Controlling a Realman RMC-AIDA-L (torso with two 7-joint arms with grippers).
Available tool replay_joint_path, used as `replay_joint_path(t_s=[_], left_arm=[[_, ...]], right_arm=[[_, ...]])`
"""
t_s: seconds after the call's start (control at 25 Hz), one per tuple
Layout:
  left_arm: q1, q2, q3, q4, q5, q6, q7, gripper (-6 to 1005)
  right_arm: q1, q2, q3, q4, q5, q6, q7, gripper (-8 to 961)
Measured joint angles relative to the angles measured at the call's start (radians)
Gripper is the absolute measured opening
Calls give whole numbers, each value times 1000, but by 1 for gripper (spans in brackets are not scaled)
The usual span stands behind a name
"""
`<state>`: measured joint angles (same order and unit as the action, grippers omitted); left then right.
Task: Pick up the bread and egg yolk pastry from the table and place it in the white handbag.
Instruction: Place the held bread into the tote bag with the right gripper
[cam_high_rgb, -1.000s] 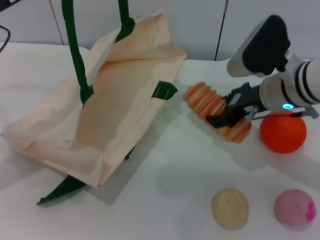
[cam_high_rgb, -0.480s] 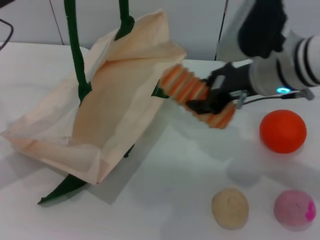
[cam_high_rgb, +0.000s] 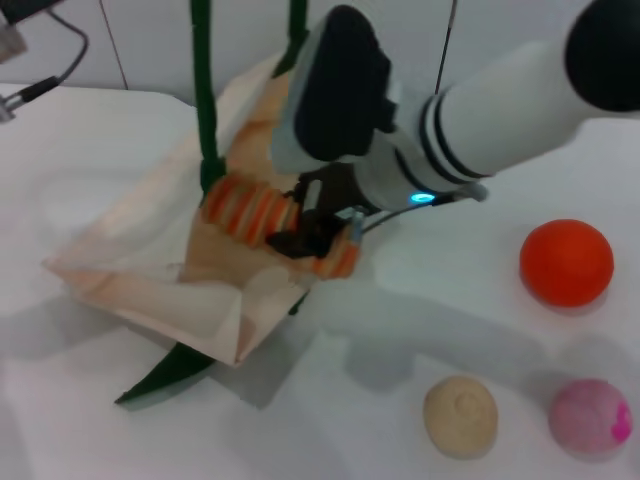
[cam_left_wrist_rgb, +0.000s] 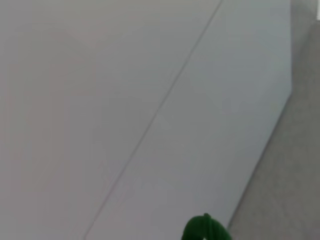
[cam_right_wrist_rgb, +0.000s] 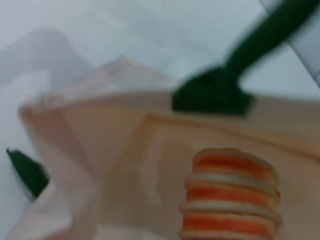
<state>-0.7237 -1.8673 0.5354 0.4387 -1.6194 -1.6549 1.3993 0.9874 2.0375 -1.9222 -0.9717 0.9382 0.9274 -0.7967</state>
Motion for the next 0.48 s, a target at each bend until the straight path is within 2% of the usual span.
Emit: replay_joint_path(t_s=[0.24, 0.32, 0.48], left_arm=[[-38, -12, 1, -18, 15, 4, 1, 118], [-55, -14, 1, -39, 23, 5, 2, 118], [-81, -26, 2, -60, 30, 3, 11, 118]], right_arm=[[71, 4, -35, 39, 6, -58, 30, 489], [116, 5, -58, 98, 7, -107, 54, 473], [148, 7, -77, 172, 7, -164, 76, 437]])
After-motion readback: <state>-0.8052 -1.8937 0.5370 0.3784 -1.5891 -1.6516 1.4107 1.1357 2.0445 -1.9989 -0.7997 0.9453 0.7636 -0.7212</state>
